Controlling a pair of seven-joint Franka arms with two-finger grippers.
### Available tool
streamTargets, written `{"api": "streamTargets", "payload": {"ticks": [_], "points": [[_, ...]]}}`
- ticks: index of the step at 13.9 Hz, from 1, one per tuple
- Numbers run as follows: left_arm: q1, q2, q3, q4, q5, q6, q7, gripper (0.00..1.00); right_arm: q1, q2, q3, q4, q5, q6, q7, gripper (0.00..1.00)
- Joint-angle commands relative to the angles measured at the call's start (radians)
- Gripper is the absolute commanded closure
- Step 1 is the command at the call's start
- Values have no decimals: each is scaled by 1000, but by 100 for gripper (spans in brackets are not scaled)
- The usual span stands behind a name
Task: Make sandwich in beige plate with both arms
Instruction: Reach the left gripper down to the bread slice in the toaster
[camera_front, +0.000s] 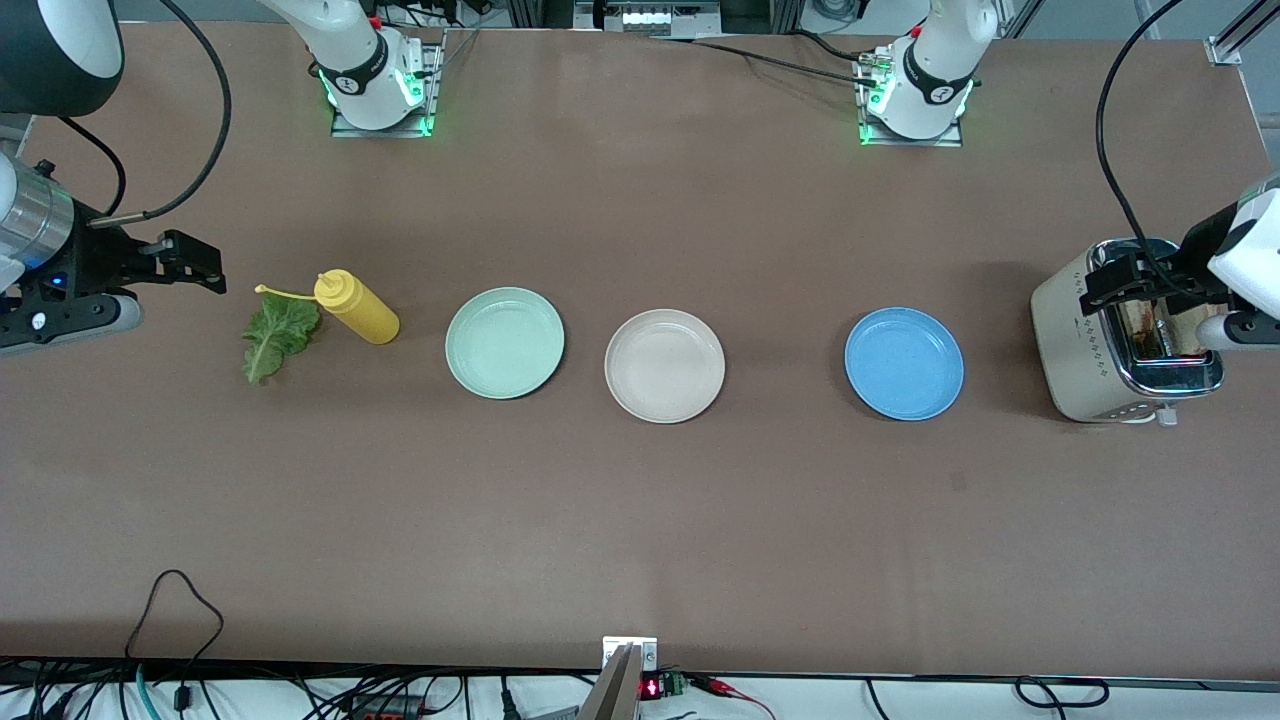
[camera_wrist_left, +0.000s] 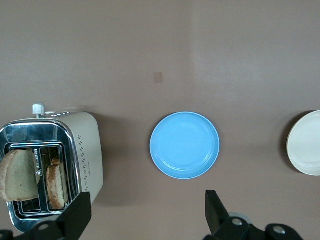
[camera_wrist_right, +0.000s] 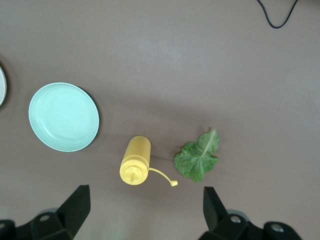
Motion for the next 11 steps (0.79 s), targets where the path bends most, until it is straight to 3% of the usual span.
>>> {"api": "streamTargets", "payload": {"ticks": [1, 11], "points": [[-1, -31, -5, -25, -4, -12, -3, 0, 1, -12, 5, -6, -1, 3, -11, 0], [23, 68, 14, 8, 5, -4, -1, 0, -10, -38, 10, -47, -3, 7, -8, 0]]}}
